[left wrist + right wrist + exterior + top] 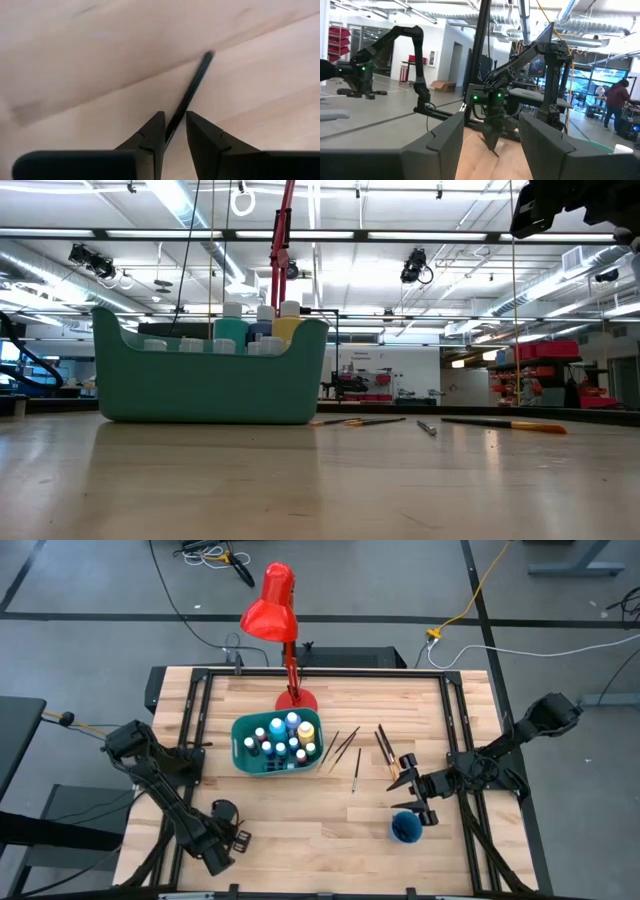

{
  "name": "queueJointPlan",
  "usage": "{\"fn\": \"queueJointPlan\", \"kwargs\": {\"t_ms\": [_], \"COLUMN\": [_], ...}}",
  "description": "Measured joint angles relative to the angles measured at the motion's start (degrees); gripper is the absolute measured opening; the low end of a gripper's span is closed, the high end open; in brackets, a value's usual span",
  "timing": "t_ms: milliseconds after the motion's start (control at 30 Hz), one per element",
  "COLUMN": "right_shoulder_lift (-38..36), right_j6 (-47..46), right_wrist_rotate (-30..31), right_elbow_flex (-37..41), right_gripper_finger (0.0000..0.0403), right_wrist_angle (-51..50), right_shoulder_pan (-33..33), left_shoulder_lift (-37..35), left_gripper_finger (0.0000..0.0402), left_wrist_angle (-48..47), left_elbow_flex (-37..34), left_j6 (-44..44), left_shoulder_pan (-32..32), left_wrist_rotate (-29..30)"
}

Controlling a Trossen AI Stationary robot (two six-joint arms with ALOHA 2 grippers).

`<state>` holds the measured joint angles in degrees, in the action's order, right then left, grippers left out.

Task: Pick & Place Paint Supplies
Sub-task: Put the gold paint brush into the blue cup

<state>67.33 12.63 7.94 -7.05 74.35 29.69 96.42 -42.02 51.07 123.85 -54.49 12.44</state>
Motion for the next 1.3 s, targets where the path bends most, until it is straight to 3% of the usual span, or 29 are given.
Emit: {"fn": "queueJointPlan", "kwargs": {"t_ms": [300,467,667,800,1000,1100,1300], "right_shoulder_lift": [0.0,0.0,0.0,0.0,0.0,0.0,0.0], "right_j6": [0.1,0.0,0.1,0.3,0.3,-0.1,-0.8], "right_wrist_rotate": [0.0,0.1,0.1,0.1,0.0,0.0,0.0], "right_elbow_flex": [0.0,0.0,0.0,0.0,0.0,0.0,0.0], "right_gripper_finger": [0.0196,0.0196,0.0196,0.0196,0.0196,0.0196,0.0196], "right_wrist_angle": [0.0,-0.1,-0.2,-0.2,-0.5,-0.7,-1.1], "right_shoulder_pan": [0.0,0.0,0.0,0.0,-0.7,-0.9,-0.9], "left_shoulder_lift": [0.4,0.4,0.1,-1.3,-1.4,-1.4,0.3], "left_gripper_finger": [0.007,0.0057,0.0044,0.0047,0.0067,0.0081,0.0101], "left_wrist_angle": [1.6,2.4,1.8,1.6,1.6,1.6,1.2], "left_elbow_flex": [0.0,0.0,1.1,5.0,11.8,13.0,12.7], "left_j6": [-5.6,-19.1,-24.5,-24.7,-21.9,-17.7,-6.2], "left_shoulder_pan": [6.2,10.7,13.0,13.1,11.6,10.2,5.5], "left_wrist_rotate": [8.1,2.7,-1.7,-2.6,-16.1,-20.1,-15.3]}}
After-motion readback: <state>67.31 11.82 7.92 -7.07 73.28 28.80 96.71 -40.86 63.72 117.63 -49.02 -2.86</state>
